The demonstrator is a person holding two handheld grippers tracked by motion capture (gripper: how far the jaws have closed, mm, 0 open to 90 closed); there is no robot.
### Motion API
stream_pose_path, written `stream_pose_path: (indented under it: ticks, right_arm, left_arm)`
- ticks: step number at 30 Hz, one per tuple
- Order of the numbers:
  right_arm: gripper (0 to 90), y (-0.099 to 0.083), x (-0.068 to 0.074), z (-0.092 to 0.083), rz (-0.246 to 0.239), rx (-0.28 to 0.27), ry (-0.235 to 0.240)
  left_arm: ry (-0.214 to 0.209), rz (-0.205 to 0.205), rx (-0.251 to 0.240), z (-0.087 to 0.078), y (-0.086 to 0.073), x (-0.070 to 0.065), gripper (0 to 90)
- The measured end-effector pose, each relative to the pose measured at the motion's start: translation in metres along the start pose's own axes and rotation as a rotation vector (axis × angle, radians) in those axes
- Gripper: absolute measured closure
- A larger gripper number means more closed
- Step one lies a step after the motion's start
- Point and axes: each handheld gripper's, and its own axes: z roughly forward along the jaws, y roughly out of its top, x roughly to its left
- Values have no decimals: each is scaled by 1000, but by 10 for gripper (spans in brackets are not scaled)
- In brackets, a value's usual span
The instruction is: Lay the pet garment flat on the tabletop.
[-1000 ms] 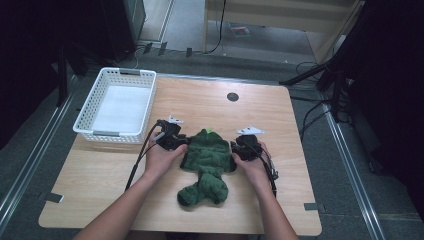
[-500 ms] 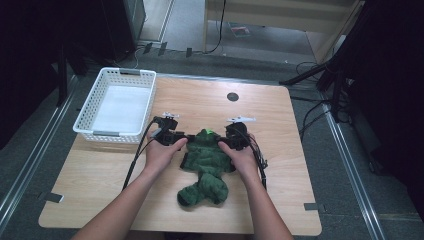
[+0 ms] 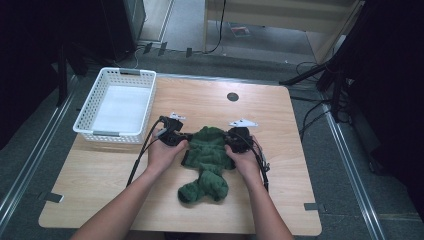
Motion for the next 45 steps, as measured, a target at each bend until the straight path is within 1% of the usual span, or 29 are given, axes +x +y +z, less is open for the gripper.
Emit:
stream_pose_path:
  ticks: [1,2,3,4,5,7,9,11,12,14,16,17,19,22,24,26,29,31,32,33,34,35,37,39,40,41,42,43,45]
  right_arm:
    - [868,2,-2,-1,12,-20,-41]
    - [796,2,-4,1,18,0,-40]
    - [710,0,-6,5,15,41,-34]
    - [710,0,-6,5,15,41,-34]
    - [617,-5,-11,11,32,145,1]
    - [586,-8,-15,11,53,166,14]
    - [585,-11,-25,5,95,111,28]
    - [574,-7,-32,-2,164,20,80]
    - [576,-5,-31,-4,151,-12,88]
    - [610,4,-25,-3,126,-54,81]
    - [645,13,-16,4,110,-61,79]
    - [678,16,-11,9,92,-39,58]
    - [711,17,-4,24,77,50,11]
    - [739,8,-4,39,95,149,-16]
    - [752,3,-4,39,98,121,-2]
    - [756,-1,-4,37,73,108,-4]
    - [691,-2,-3,36,53,102,-3]
    - [607,0,-5,31,65,84,-4]
    - [574,1,-6,18,105,41,37]
    - [574,1,-6,18,105,41,37]
    - [549,-1,-4,-1,99,-12,84]
    - [539,-4,-3,-12,92,-26,99]
    - [522,-8,-1,-21,87,-38,114]
    - [482,-27,2,-41,99,-22,104]
    - [482,-27,2,-41,99,-22,104]
    - [472,-40,3,-51,130,-34,100]
    - [472,-40,3,-51,130,-34,100]
    - [525,-52,4,-57,130,-40,135]
    - [560,-57,6,-56,110,-29,134]
  left_arm:
    - [52,-12,-5,4,6,1,889]
    - [54,-28,3,7,7,3,828]
    - [29,-54,14,10,7,6,744]
    - [29,-54,14,10,7,6,676]
    - [7,-67,21,9,7,8,628]
    - [4,-65,-11,5,4,8,598]
    - [-4,-88,-30,1,3,10,578]
    - [-13,-106,-59,-2,6,11,579]
    - [-8,-106,-80,-3,7,10,583]
    - [19,-84,-114,-5,11,4,602]
    - [34,-42,-126,-2,14,-4,613]
    - [29,-25,-103,1,14,-7,628]
    - [39,6,-39,11,11,-10,676]
    - [74,75,8,17,5,-10,744]
    - [95,117,23,18,0,-9,774]
    - [100,116,23,19,-2,-6,789]
    - [76,58,-6,15,-2,0,739]
    - [28,-4,-60,5,-3,5,655]
    - [10,-27,-86,-1,-5,7,574]
    - [2,-36,-103,-8,-8,8,574]
    - [-23,-47,-118,-20,-16,9,530]
    - [-23,-47,-118,-20,-16,9,516]
    - [-63,-32,-105,-27,-27,6,508]
    - [-100,1,-86,-32,-43,-4,507]
    - [-100,1,-86,-32,-43,-4,538]
    - [-97,25,-91,-34,-48,-8,562]
    - [-91,49,-89,-35,-51,-11,562]
    - [-102,51,-78,-35,-54,-13,651]
    - [-108,55,-45,-32,-57,-15,687]
